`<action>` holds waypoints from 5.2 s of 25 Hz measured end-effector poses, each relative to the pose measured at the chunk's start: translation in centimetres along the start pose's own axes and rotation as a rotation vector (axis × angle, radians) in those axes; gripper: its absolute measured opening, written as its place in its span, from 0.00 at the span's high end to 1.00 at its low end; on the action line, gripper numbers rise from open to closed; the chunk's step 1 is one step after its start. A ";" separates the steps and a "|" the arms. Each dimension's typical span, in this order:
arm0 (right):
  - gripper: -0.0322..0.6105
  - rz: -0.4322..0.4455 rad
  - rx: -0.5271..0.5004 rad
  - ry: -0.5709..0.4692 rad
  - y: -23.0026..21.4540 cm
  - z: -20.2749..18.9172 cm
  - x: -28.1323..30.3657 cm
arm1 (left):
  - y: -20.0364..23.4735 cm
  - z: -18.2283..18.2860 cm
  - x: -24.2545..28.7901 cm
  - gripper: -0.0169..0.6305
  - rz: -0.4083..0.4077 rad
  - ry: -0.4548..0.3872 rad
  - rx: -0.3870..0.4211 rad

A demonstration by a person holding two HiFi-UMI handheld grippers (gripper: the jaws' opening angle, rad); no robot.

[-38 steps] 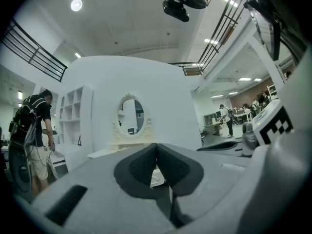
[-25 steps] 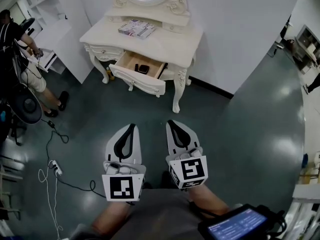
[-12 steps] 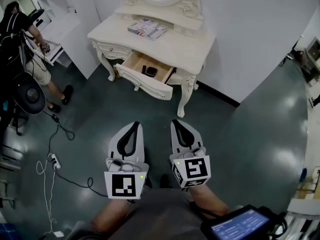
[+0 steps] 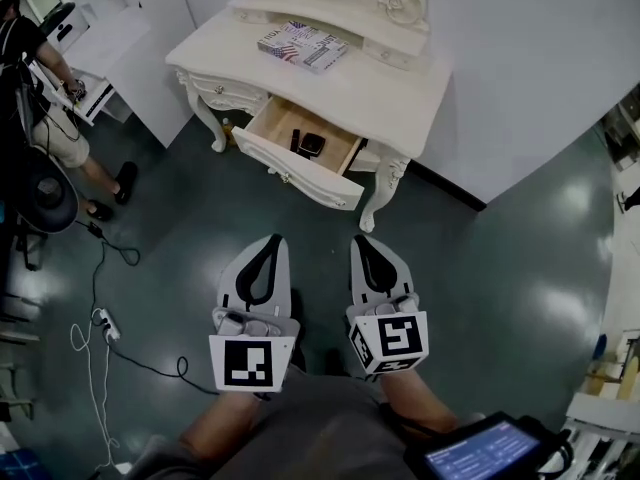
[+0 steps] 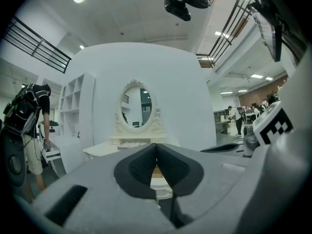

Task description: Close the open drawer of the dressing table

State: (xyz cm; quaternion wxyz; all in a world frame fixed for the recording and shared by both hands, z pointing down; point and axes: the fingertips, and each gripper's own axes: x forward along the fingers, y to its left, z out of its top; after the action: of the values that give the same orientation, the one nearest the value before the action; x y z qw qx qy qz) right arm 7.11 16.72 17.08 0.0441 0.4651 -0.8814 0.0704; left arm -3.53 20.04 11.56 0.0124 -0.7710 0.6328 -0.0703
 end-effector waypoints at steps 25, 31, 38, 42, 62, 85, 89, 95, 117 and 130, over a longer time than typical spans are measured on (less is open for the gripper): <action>0.93 -0.229 -0.050 -0.090 -2.0 7.4 14.8 | 12.2 3.2 14.4 0.95 -0.205 -0.146 -0.005; 0.93 -0.228 -0.050 -0.053 -4.3 6.2 16.5 | 11.8 1.1 18.0 0.95 -0.217 -0.092 -0.014; 0.93 -0.174 -0.034 -0.015 -5.7 4.0 19.3 | 11.4 -3.2 21.5 0.95 -0.215 -0.014 -0.022; 0.93 -0.130 -0.014 0.014 -5.4 1.7 20.5 | 11.0 -7.2 22.2 0.95 -0.224 0.067 -0.013; 0.93 -0.056 0.083 0.198 -2.0 -11.8 20.4 | 9.6 -23.0 21.6 0.95 -0.257 0.249 -0.046; 0.93 -0.076 0.104 0.217 -4.1 -13.1 21.6 | 7.7 -27.0 24.8 0.72 -0.354 0.285 -0.054; 0.93 -0.076 0.106 0.220 -4.5 -13.2 22.0 | 7.6 -27.1 25.5 0.72 -0.362 0.279 -0.064; 0.93 -0.087 0.099 0.235 -5.2 -13.2 22.4 | 7.4 -26.9 26.6 0.72 -0.371 0.279 -0.068; 0.93 -0.114 0.101 0.227 -8.4 -12.3 23.5 | 6.4 -26.4 30.3 0.73 -0.400 0.282 -0.048; 0.93 -0.106 0.096 0.229 -9.3 -12.1 24.7 | 6.8 -26.2 32.4 0.73 -0.396 0.278 -0.039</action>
State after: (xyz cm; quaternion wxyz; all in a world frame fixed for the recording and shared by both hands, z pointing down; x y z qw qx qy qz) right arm 1.00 -6.56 33.33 0.1259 0.5014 -0.8404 0.1629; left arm -7.30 -11.16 39.76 -0.1038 -0.8632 0.4660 -0.1643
